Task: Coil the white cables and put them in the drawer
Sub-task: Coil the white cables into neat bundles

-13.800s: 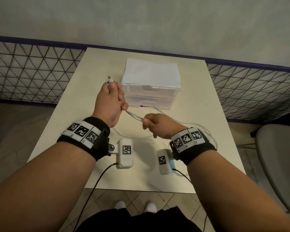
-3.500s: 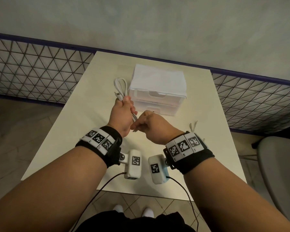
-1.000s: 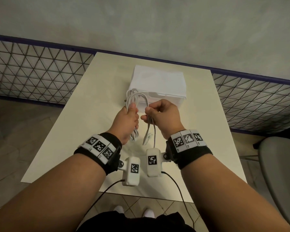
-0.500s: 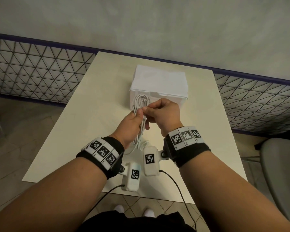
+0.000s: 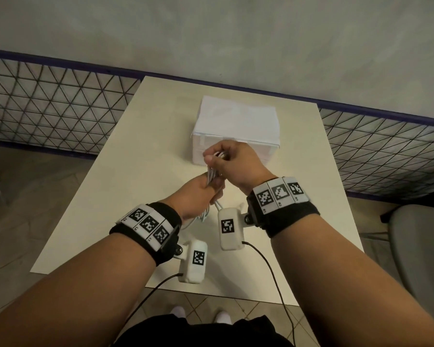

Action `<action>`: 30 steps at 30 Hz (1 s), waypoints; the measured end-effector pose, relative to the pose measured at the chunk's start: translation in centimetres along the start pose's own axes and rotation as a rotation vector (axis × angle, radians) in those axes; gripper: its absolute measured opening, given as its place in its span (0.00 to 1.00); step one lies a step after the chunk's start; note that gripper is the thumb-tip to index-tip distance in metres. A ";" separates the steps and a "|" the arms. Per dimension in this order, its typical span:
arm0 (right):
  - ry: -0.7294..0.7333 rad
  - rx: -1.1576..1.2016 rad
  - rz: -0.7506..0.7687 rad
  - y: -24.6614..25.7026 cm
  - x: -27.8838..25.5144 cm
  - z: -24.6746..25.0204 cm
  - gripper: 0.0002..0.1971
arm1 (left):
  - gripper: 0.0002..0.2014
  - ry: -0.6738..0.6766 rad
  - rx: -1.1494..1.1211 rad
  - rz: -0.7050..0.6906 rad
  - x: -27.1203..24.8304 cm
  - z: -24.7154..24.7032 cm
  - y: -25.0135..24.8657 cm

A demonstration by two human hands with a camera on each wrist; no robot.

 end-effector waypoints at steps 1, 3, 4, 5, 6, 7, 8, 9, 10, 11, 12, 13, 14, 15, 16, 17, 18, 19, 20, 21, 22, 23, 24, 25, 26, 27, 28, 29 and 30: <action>0.011 0.004 0.000 -0.1 0.1 0.0 0.02 | 0.15 0.015 -0.012 -0.007 0.0 0.1 0.0; 0.032 0.027 0.013 -0.2 0.2 0.1 0.07 | 0.14 0.036 -0.027 -0.006 0.1 0.2 -0.1; 0.037 0.036 0.019 -0.2 0.2 0.1 0.09 | 0.14 0.040 -0.027 0.001 0.2 0.3 -0.2; 0.040 0.042 0.023 -0.2 0.3 0.1 0.11 | 0.14 0.044 -0.032 0.008 0.2 0.4 -0.2; 0.037 0.050 0.021 -0.3 0.3 0.1 0.12 | 0.14 0.053 -0.045 0.011 0.2 0.4 -0.4; 0.030 0.065 0.019 -0.4 0.4 0.1 0.13 | 0.14 0.066 -0.064 0.017 0.3 0.4 -0.5; 0.020 0.076 0.016 -0.4 0.5 0.2 0.13 | 0.14 0.081 -0.095 0.018 0.3 0.3 -0.6; 0.007 0.084 0.017 -0.5 0.5 0.2 0.14 | 0.14 0.091 -0.137 0.016 0.3 0.2 -0.7; -0.008 0.089 0.018 -0.6 0.6 0.3 0.15 | 0.14 0.088 -0.182 0.011 0.3 0.1 -0.8; -0.021 0.094 0.021 -0.7 0.7 0.3 0.15 | 0.15 0.076 -0.224 0.013 0.3 0.0 -0.9; -0.034 0.098 0.024 -0.7 0.8 0.4 0.16 | 0.16 0.058 -0.259 0.018 0.3 -0.1 -0.9; -0.044 0.103 0.029 -0.7 0.7 0.4 0.16 | 0.18 0.043 -0.290 0.024 0.3 -0.2 -1.0; -0.047 0.108 0.035 -0.7 0.7 0.5 0.15 | 0.19 0.032 -0.311 0.025 0.4 -0.3 -1.0; -0.043 0.111 0.044 -0.6 0.6 0.5 0.14 | 0.20 0.030 -0.319 0.021 0.4 -0.4 -1.1; -0.035 0.120 0.052 -0.5 0.6 0.5 0.12 | 0.20 0.032 -0.310 0.012 0.5 -0.5 -1.2; -0.012 0.160 0.060 -0.3 0.4 0.5 0.10 | 0.19 0.025 -0.308 0.005 0.6 -0.4 -1.3; 0.034 0.236 0.063 -0.2 0.3 0.5 0.10 | 0.19 0.008 -0.333 -0.004 0.8 -0.3 -1.4; 0.091 0.340 0.057 -0.3 0.3 0.5 0.15 | 0.18 -0.028 -0.399 -0.003 1.0 0.0 -1.4; 0.150 0.455 0.042 -0.5 0.2 0.6 0.23 | 0.16 -0.070 -0.504 0.003 1.1 0.5 -1.3; 0.192 0.548 0.003 -1.1 0.3 0.6 0.31 | 0.15 -0.100 -0.624 0.005 1.2 1.0 -1.4; 0.229 0.619 -0.045 -1.7 0.2 0.5 0.37 | 0.15 -0.114 -0.740 -0.002 1.3 1.5 -1.5; 0.266 0.641 -0.097 -2.4 0.1 0.2 0.42 | 0.16 -0.113 -0.838 -0.015 1.3 1.9 -1.6; 0.322 0.626 -0.142 -3.1 0.0 -0.3 0.46 | 0.16 -0.105 -0.912 -0.033 1.4 2.3 -1.7; 0.375 0.576 -0.178 -3.7 -0.3 -0.9 0.48 | 0.16 -0.098 -0.965 -0.050 1.4 2.6 -1.7; 0.415 0.511 -0.202 -4.3 -0.6 -1.4 0.49 | 0.16 -0.097 -0.995 -0.064 1.5 2.9 -1.8; 0.434 0.428 -0.210 -4.6 -0.8 -1.7 0.47 | 0.16 -0.101 -1.008 -0.074 1.6 3.0 -1.8; 0.437 0.342 -0.204 -4.9 -1.0 -1.9 0.45 | 0.16 -0.113 -1.008 -0.085 1.7 3.1 -1.7; 0.428 0.263 -0.196 -5.1 -1.1 -2.1 0.42 | 0.16 -0.127 -1.007 -0.095 1.7 3.2 -1.7; 0.419 0.213 -0.189 -5.1 -1.2 -2.3 0.41 | 0.15 -0.152 -1.004 -0.100 1.8 3.2 -1.6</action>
Point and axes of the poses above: each hand's wrist, its own x-axis towards the middle knuckle, its own z-axis out of the back of the hand, y = z × x, the point moved 4 cm from there along x, towards the middle knuckle, and after that the axes turned 9 degrees about -z, right-handed, at the moved point
